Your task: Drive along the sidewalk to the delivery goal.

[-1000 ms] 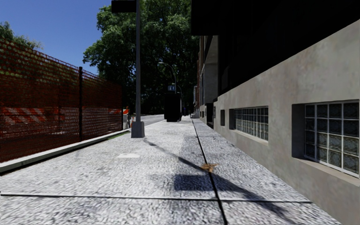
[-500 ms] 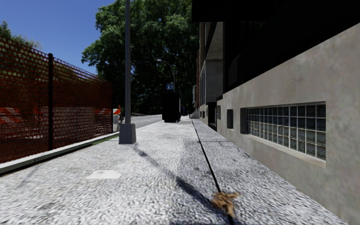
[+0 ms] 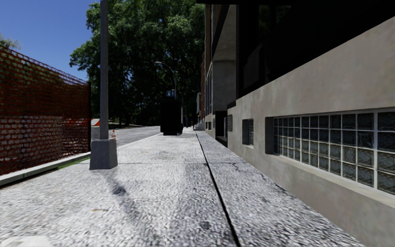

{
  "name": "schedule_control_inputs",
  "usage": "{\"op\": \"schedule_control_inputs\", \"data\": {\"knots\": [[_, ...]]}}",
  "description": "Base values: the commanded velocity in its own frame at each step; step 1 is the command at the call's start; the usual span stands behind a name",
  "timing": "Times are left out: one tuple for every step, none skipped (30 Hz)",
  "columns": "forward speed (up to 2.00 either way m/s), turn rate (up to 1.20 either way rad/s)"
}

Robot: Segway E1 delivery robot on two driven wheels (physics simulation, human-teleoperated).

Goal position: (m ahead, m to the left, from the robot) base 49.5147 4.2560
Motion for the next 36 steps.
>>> {"op": "schedule_control_inputs", "data": {"knots": [[2.0,0.0],[2.0,0.0],[2.0,0.0],[2.0,0.0],[2.0,0.0],[2.0,0.0],[2.0,0.0],[2.0,0.0],[2.0,0.0],[2.0,0.0],[2.0,0.0],[2.0,0.0],[2.0,0.0],[2.0,0.0],[2.0,0.0],[2.0,0.0],[2.0,0.0],[2.0,0.0],[2.0,0.0],[2.0,0.0],[2.0,0.0],[2.0,0.0],[2.0,0.0],[2.0,0.0],[2.0,0.0],[2.0,0.0],[2.0,0.0],[2.0,0.0],[2.0,0.0],[2.0,0.0],[2.0,0.0],[2.0,0.0],[2.0,0.0],[2.0,0.0],[2.0,0.0],[2.0,0.0]]}}
